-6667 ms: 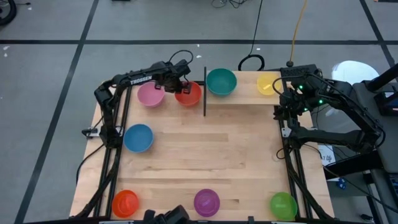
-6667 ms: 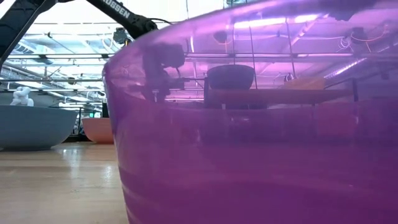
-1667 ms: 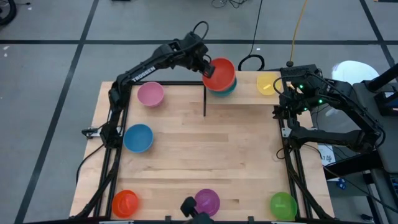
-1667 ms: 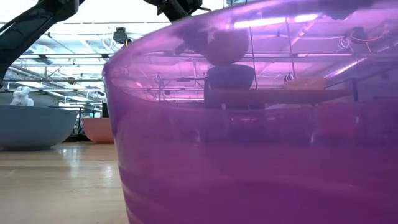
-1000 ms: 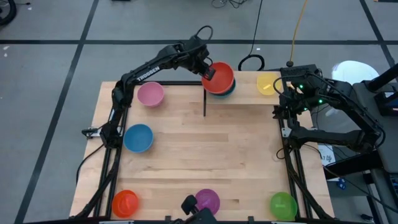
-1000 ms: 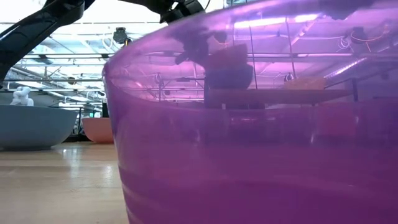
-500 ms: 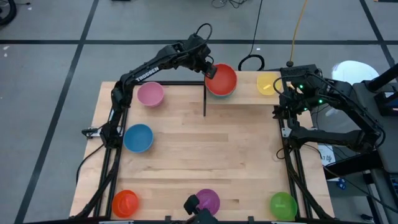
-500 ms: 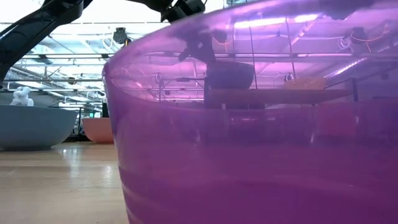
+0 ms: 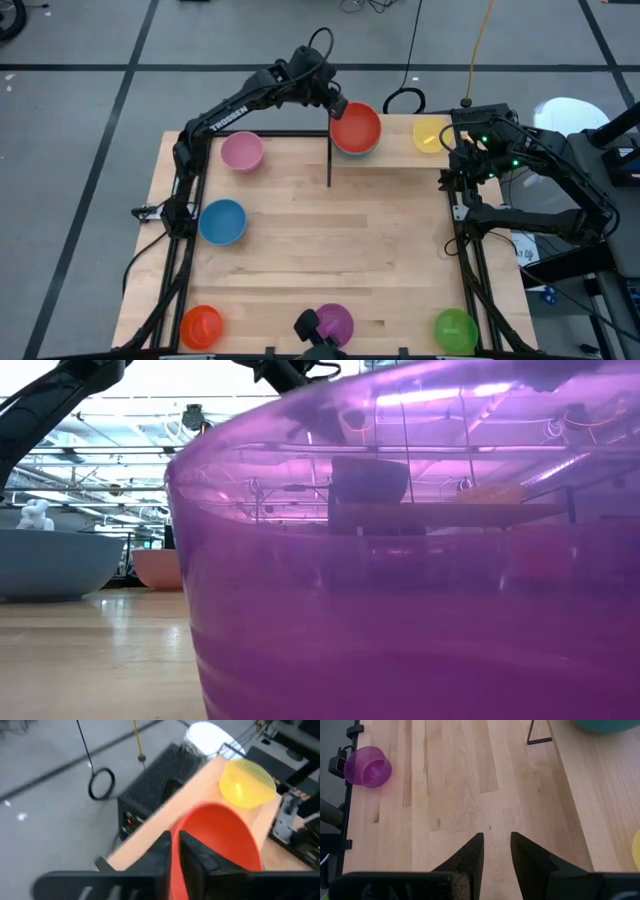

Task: Place and stack bowls onto a shelf
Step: Adjust the orange bowl on top of the dark green bowl on the shelf

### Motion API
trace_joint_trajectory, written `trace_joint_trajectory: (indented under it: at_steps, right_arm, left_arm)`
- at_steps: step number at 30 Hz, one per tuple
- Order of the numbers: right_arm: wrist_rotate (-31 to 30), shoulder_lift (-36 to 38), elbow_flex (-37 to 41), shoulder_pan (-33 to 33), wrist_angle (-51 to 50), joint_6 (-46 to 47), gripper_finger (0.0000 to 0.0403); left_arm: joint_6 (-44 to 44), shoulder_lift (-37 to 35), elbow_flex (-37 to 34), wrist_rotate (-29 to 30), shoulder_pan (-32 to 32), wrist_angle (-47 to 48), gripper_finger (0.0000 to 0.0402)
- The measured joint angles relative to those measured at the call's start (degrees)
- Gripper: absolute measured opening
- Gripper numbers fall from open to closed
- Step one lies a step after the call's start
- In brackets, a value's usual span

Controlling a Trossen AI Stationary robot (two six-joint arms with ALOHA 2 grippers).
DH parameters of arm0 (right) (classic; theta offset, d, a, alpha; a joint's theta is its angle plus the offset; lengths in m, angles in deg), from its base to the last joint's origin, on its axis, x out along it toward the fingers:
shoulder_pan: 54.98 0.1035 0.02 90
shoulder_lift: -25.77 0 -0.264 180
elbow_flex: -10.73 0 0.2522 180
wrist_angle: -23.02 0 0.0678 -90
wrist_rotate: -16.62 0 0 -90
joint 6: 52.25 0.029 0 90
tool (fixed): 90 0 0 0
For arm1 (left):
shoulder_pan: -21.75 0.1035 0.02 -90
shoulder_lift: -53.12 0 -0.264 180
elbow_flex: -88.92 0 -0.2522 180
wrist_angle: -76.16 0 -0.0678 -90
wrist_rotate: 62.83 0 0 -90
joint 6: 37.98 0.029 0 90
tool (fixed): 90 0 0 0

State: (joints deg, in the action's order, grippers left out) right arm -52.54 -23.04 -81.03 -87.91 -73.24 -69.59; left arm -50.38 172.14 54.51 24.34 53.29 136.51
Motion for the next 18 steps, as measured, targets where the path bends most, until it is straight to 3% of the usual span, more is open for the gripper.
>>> trace_joint_trajectory:
  at_steps: [2, 18]
  right_arm:
    - [-0.01, 0.01, 0.00, 0.00, 0.00, 0.02, 0.0089]
    - [-0.22, 0.00, 0.00, 0.00, 1.43, -1.89, 0.0089]
  left_arm:
    - [0.82, 0.00, 0.00, 0.17, -0.04, -1.41, 0.0008]
    - [3.28, 3.02, 0.00, 1.19, -1.74, -6.65, 0.0002]
